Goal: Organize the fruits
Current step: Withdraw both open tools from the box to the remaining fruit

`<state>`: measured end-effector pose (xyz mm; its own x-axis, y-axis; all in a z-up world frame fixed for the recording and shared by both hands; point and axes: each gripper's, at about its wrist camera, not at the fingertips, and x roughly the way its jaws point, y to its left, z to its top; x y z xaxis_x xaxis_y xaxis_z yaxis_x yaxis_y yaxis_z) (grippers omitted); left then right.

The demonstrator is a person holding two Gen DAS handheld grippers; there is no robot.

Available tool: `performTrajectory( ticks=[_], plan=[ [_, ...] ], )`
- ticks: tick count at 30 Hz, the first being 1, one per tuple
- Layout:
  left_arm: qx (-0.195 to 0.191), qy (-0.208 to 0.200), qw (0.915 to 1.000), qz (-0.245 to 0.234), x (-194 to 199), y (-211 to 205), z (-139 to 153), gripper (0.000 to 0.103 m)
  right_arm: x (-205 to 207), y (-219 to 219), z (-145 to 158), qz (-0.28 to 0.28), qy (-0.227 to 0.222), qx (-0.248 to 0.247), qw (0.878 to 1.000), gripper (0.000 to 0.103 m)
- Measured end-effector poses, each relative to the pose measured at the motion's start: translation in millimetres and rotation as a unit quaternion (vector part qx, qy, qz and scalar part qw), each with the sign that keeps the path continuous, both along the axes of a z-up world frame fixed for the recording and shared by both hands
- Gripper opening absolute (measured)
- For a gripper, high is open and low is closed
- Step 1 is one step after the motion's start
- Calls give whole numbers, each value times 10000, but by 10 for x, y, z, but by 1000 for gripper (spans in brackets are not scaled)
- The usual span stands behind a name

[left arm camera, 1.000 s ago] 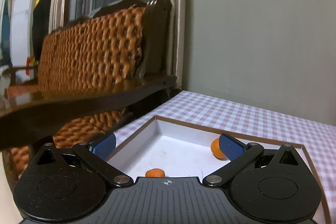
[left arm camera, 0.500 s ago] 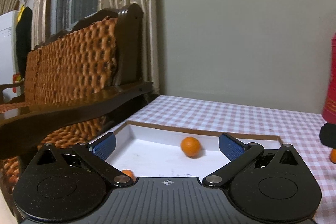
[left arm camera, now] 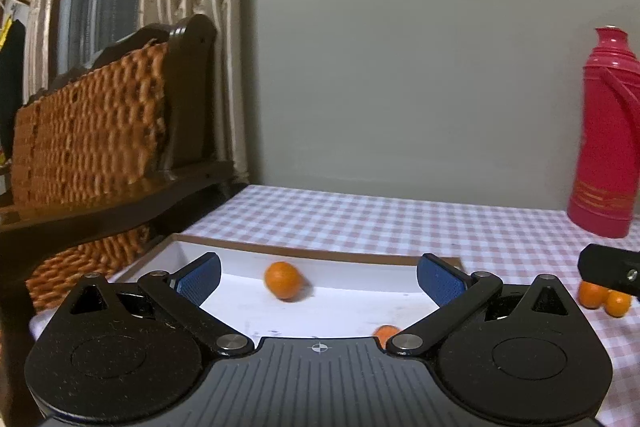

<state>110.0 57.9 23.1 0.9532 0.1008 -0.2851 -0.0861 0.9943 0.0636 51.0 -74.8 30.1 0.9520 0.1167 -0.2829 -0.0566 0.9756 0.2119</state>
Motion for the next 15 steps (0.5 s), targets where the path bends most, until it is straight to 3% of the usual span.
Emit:
performTrajectory(
  ticks=[7,15],
  plan=[
    [-11,29,9996,-292,8,-279,-4,103,-63,-199,-51,-287,104,-139,9994,96],
    [7,77,9975,-698,32,-665,-38,103,-118,-551,-130,-680,370,-114,9969,86]
  ],
)
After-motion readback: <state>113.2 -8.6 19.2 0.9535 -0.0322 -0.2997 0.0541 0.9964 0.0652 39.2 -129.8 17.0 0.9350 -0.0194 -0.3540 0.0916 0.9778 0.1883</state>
